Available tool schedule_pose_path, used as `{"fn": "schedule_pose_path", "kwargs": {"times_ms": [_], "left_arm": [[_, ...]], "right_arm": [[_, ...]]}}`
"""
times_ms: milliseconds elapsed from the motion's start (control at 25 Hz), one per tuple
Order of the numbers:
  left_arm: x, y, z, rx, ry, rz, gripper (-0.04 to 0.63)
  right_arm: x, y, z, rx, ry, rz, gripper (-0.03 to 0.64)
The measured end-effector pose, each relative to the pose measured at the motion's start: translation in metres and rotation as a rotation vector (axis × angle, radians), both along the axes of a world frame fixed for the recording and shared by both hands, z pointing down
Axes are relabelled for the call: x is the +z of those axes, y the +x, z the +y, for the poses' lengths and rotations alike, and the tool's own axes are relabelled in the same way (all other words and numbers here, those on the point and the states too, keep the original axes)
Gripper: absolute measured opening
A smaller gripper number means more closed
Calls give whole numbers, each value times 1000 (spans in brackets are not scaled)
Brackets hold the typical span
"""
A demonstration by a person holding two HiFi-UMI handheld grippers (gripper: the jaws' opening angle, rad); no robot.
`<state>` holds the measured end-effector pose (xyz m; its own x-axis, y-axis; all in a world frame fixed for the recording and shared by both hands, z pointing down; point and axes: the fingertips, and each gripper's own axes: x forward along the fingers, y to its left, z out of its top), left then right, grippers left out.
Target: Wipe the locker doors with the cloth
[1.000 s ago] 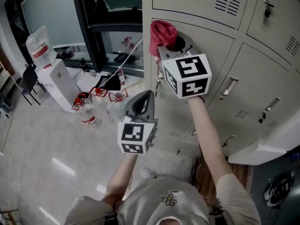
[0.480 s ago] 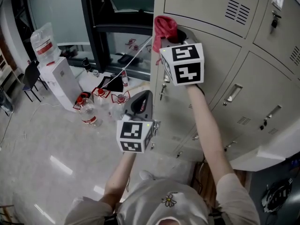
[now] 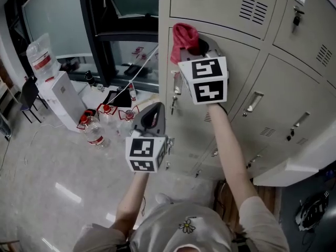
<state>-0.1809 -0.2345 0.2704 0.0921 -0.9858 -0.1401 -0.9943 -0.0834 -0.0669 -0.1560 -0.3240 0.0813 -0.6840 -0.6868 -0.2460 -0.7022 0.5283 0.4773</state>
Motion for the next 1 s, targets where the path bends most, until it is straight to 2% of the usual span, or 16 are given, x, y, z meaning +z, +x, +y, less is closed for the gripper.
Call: {"fn": "schedule_pose_path", "kwargs": {"times_ms": [640,800,1000], "left_arm": [[-7,25,-16,70,14,8,17],[1,28,-20,76,-29,7,17],[15,33,-26,89,-94,9,17]], "right_arm": [[-3,168,-17,247,38,-88,31],[-2,204,-19,308,33,-109,31],[0,228,-22,349,24,-131,31]]}}
